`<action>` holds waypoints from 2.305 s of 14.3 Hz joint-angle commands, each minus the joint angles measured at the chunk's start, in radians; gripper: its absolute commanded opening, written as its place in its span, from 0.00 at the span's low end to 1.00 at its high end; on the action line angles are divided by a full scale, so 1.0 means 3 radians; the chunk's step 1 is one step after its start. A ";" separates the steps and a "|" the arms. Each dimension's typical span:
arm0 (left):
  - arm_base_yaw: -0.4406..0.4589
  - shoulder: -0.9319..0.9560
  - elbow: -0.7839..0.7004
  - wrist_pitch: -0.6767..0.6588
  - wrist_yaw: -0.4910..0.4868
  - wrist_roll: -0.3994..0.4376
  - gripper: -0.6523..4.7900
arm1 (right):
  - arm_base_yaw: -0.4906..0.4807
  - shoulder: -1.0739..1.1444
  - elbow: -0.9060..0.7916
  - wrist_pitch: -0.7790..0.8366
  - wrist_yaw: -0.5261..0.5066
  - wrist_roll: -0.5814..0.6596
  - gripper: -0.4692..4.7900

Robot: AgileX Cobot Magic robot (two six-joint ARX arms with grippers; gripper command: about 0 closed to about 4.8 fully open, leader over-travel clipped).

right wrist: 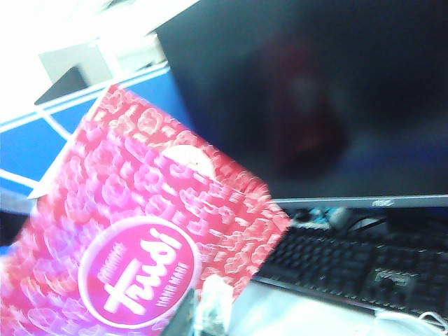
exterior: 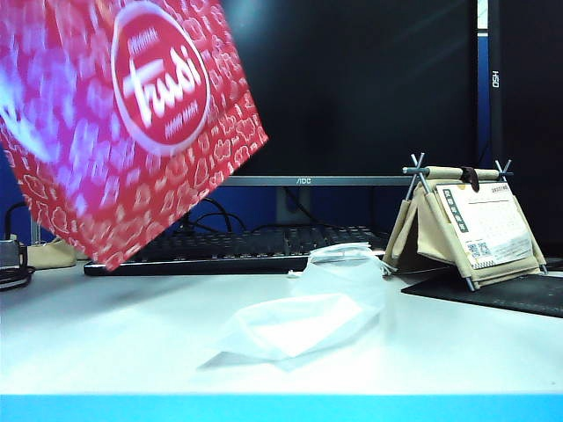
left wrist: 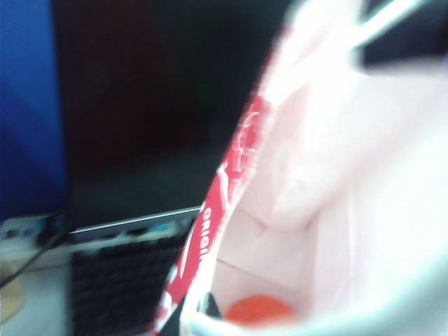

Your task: Open the paper bag and put two oranges into the paper bag.

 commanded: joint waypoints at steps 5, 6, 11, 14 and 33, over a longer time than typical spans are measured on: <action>0.0000 0.0189 0.0003 -0.0462 -0.0019 -0.0179 0.11 | 0.0005 -0.0131 0.0017 0.0086 0.0018 0.0128 0.08; 0.0000 0.0197 0.0003 -0.0473 -0.0019 -0.0179 0.11 | 0.0005 -0.0139 0.0017 0.0083 0.0017 0.0134 0.08; 0.0000 0.0196 0.0004 -0.0481 -0.0022 -0.0379 0.63 | 0.0003 -0.0184 0.0017 0.0072 0.0015 0.0206 0.08; 0.0000 0.0136 0.0037 -0.0479 -0.0036 -0.0375 0.71 | 0.0001 -0.0191 0.0017 0.0072 -0.0025 0.0229 0.08; 0.0000 -0.2499 -0.0941 -0.1136 -0.0763 -0.0089 0.55 | -0.0006 -0.1617 -0.0526 -0.1706 0.0739 -0.0425 0.08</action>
